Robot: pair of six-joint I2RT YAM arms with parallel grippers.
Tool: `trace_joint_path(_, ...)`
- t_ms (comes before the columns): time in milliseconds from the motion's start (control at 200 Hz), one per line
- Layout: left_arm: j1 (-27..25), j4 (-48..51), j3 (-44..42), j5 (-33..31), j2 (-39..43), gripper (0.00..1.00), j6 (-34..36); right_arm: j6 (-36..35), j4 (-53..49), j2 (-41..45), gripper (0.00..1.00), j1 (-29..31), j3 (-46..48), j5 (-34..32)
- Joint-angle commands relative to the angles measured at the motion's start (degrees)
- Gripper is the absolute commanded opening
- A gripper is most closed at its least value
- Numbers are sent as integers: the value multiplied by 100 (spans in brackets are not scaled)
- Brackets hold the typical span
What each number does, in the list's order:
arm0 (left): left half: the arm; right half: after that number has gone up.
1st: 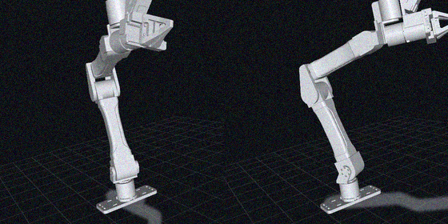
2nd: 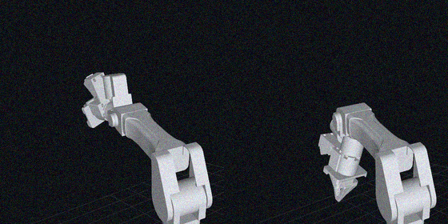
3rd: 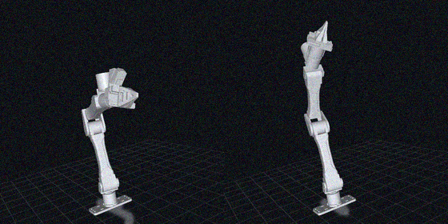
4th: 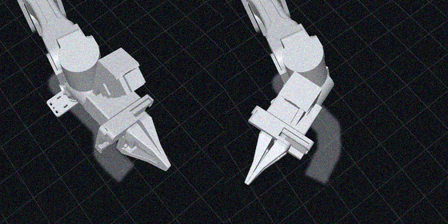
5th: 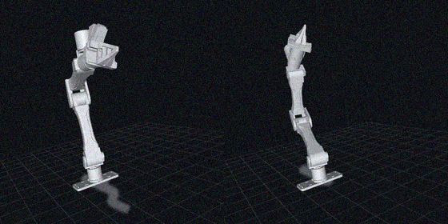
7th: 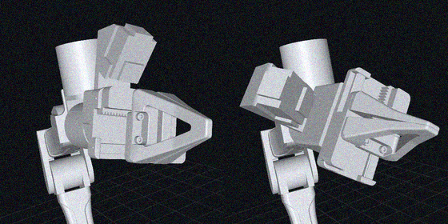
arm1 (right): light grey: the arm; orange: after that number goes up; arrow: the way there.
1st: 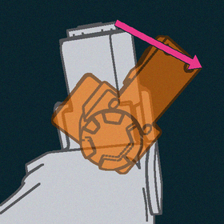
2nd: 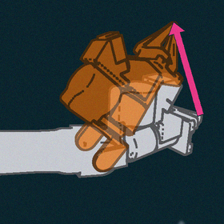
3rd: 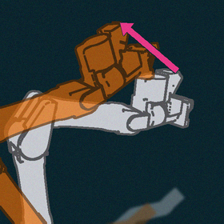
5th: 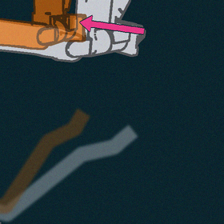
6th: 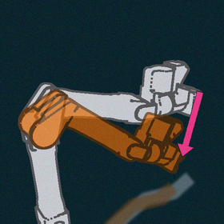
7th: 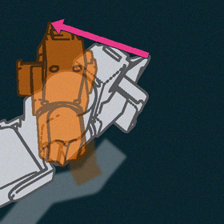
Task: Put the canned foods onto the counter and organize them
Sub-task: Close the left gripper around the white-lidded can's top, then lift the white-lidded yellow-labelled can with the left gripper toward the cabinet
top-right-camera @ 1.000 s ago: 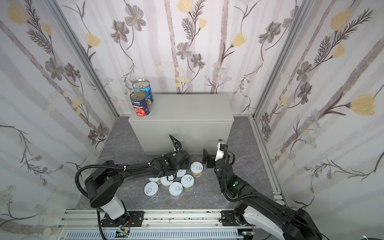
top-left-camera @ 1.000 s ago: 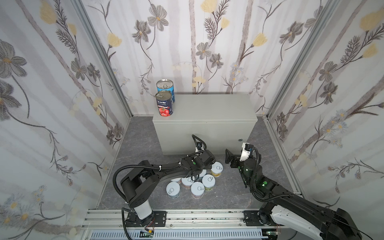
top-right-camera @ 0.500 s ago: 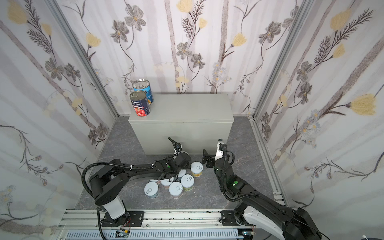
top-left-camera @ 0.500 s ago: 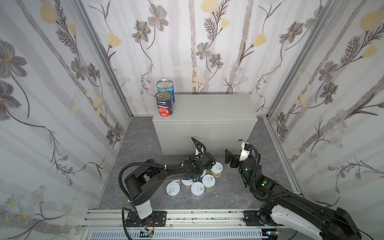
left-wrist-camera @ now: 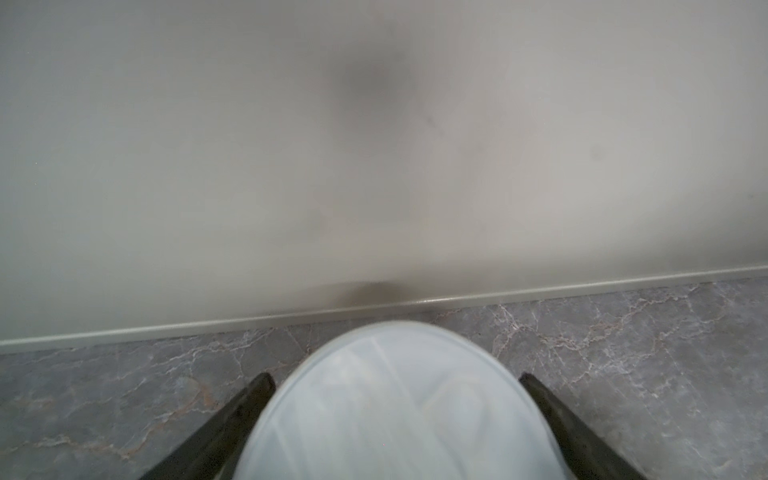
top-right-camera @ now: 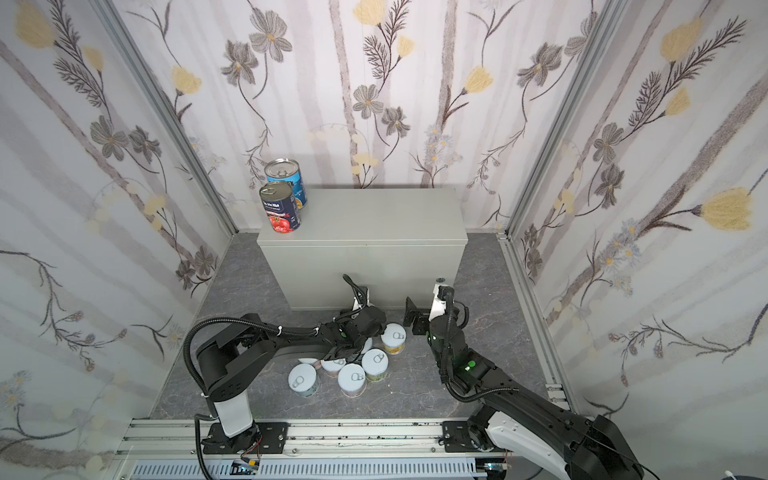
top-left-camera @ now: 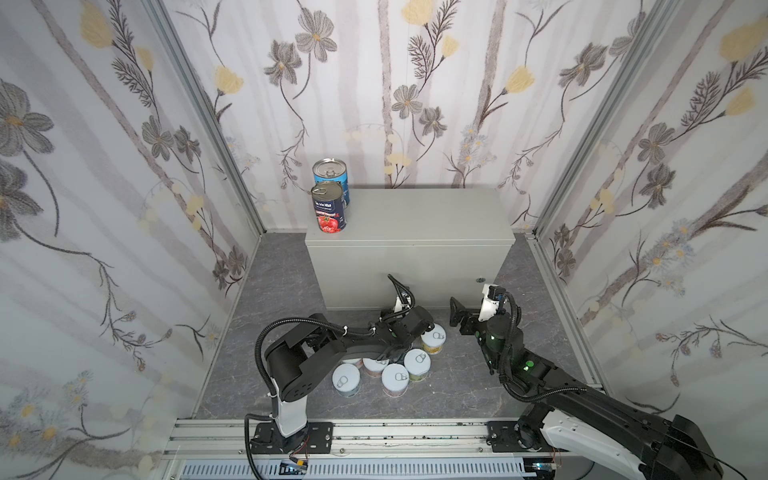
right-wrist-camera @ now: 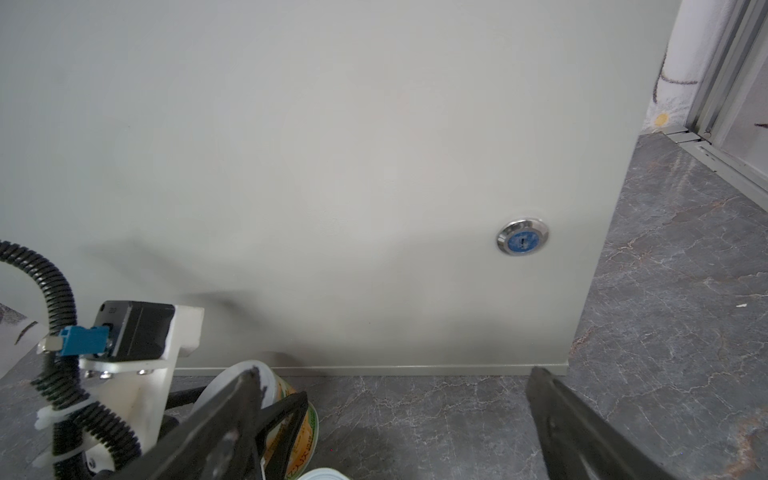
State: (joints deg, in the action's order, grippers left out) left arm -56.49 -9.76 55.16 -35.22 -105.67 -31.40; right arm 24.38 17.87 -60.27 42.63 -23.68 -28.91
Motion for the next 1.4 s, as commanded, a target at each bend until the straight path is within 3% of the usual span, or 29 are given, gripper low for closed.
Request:
trace_joint_path(0, 6, -410, 72, -242, -68, 88, 225, 3, 33, 9, 100, 4, -39, -27)
trace_joint_path(530, -64, -317, -1, -119, 246, 37, 590, -75, 207, -10, 100, -1, -34, 113)
trace_joint_path(794, -108, -212, -67, -35, 513, 0, 834, -165, 384, -27, 100, 0, -32, 355)
trace_joint_path(1109, -99, -20, -230, 234, 985, 0, 899, -443, 839, 42, 100, 25, 4, 973)
trace_joint_path(1394, -108, 112, -342, 313, 1467, 0, 949, -479, 995, 30, 100, 29, 7, 1005)
